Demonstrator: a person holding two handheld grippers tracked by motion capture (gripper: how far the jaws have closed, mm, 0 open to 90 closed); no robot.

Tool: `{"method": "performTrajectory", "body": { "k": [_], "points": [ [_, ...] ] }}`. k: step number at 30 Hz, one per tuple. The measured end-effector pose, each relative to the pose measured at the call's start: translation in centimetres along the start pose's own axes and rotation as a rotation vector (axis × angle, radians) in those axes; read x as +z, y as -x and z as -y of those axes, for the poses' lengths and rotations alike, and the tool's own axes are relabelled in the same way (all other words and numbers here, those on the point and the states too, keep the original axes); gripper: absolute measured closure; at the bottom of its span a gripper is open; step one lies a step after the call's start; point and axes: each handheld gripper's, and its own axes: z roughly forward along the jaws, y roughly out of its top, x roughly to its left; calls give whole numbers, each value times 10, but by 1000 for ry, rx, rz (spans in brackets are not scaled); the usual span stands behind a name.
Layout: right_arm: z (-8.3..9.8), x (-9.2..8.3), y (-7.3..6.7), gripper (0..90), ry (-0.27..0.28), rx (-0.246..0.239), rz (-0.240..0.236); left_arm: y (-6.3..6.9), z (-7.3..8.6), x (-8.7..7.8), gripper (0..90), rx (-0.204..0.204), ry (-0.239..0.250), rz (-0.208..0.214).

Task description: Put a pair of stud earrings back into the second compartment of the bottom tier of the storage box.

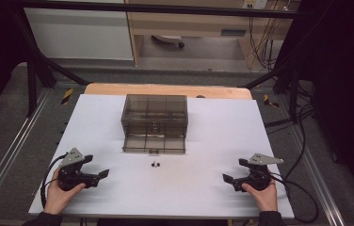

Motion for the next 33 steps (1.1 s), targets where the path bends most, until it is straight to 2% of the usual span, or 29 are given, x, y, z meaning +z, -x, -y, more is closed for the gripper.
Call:
{"method": "performTrajectory", "body": {
  "k": [17,21,27,33],
  "points": [
    [0,0,0,6,1,8,-10,6,-3,3,74,7,-9,7],
    [-1,-1,0,6,2,8,-12,10,-8,3,75,10,-1,13],
    [-1,-1,0,6,1,10,-14,20,-17,7,75,33,-15,21],
    [-1,0,0,6,-3,7,-12,24,-23,8,75,42,-20,23]
  ]
}}
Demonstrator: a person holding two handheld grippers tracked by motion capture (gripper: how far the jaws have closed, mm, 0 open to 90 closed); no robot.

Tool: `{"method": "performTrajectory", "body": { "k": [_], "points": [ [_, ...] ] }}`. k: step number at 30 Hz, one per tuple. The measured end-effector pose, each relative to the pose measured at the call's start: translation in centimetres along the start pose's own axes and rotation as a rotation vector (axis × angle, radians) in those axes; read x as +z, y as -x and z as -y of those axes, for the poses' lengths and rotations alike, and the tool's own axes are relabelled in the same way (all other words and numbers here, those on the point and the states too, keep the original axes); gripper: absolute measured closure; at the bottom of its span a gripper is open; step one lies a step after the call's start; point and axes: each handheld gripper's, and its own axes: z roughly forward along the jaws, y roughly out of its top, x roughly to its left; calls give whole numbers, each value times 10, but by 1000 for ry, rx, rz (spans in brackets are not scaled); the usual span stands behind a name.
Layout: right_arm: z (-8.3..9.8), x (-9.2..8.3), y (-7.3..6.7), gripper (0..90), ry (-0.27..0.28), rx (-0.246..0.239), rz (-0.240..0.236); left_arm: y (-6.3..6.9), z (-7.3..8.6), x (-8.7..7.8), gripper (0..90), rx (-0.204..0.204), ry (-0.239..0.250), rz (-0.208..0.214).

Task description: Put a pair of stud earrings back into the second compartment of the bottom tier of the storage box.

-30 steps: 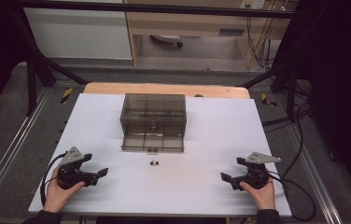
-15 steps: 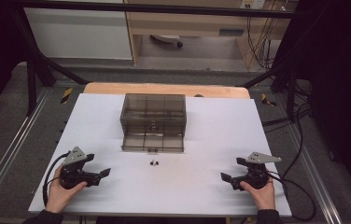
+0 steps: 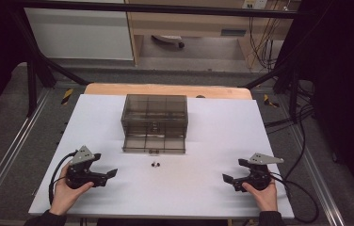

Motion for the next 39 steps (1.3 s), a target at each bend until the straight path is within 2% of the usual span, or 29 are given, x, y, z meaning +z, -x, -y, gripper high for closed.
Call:
{"method": "performTrajectory", "body": {
  "k": [14,21,22,24,33,37,39],
  "points": [
    [0,1,-1,6,-18,-9,1,19,-24,22,75,25,-19,39],
    [0,2,-1,6,-16,-11,1,30,-36,35,75,46,-29,43],
    [0,2,-1,6,-18,-11,2,34,-37,35,75,15,-54,26],
    [0,2,-1,6,-19,-10,3,35,-39,42,75,48,-32,50],
    [0,2,-1,6,-18,-12,2,46,-45,60,83,55,-66,57],
    [0,2,-1,6,-19,-7,2,52,-48,68,92,62,-81,47],
    [0,2,-1,6,-19,-9,3,54,-49,72,97,67,-80,57]
  ]
}}
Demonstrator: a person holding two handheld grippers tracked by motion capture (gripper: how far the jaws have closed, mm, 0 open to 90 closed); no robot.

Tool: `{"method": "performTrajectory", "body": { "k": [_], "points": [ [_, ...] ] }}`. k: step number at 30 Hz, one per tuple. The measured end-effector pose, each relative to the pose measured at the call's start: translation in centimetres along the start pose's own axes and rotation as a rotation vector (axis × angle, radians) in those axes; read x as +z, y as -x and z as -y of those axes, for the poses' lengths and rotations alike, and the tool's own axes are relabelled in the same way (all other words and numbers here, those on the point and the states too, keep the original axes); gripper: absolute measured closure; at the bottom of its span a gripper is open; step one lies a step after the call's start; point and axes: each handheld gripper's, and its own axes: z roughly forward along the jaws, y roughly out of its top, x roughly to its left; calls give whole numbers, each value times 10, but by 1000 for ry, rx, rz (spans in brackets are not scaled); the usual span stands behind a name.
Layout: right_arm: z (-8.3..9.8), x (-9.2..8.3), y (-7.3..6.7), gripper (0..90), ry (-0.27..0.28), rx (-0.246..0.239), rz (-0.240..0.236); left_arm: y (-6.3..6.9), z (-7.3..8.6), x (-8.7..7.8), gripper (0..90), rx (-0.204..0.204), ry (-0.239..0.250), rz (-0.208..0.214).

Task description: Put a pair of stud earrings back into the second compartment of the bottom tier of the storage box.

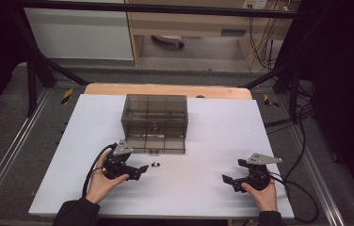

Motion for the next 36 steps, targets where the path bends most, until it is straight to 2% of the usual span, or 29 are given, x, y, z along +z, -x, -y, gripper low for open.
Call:
{"method": "performTrajectory", "body": {
  "k": [3,9,18,22,27,36],
  "points": [
    [0,0,0,6,-2,-3,1,3,-1,4,115,5,-24,-9],
    [0,0,0,6,-2,-3,0,8,-5,15,184,-5,-34,-15],
    [0,0,0,6,-3,-4,2,13,-5,27,361,-7,-65,-22],
    [0,0,0,6,-3,-1,2,15,-6,30,449,-21,-65,-12],
    [0,0,0,6,-4,-4,3,19,-8,34,542,-24,-74,-22],
    [0,0,0,6,-2,0,1,20,-8,39,649,-32,-85,-23]
  ]
}}
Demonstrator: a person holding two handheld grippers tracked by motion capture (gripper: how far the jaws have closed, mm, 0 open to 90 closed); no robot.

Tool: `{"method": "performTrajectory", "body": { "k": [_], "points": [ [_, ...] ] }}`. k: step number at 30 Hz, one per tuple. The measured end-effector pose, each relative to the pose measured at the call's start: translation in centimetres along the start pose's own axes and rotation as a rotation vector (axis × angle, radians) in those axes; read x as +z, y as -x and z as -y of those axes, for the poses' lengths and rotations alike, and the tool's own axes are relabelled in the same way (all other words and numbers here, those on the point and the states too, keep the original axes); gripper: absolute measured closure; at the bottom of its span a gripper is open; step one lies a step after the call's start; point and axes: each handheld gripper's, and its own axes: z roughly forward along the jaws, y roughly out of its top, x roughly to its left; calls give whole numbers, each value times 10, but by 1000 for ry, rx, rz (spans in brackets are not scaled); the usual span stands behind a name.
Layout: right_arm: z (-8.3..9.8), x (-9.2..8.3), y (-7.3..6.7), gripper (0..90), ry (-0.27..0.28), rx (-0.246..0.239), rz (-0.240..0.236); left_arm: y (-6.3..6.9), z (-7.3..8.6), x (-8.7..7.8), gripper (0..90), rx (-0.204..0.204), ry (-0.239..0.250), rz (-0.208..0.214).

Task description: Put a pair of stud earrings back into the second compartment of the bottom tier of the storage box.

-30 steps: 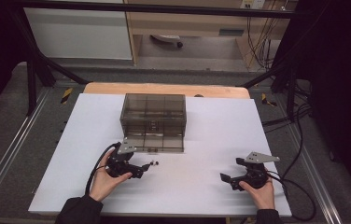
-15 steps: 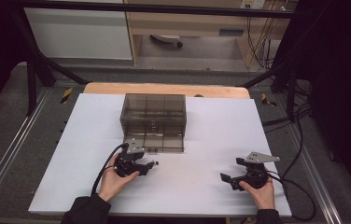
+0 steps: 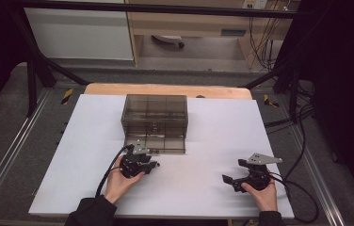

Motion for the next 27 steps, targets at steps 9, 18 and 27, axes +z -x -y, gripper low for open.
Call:
{"method": "performTrajectory", "body": {
  "k": [9,18,27],
  "points": [
    [0,0,1,6,2,-5,0,2,1,3,723,14,-6,-12],
    [0,0,0,6,2,-4,2,1,2,3,799,17,-7,-10],
    [0,0,0,6,1,-3,1,0,1,0,806,25,5,-3]
  ]
}}
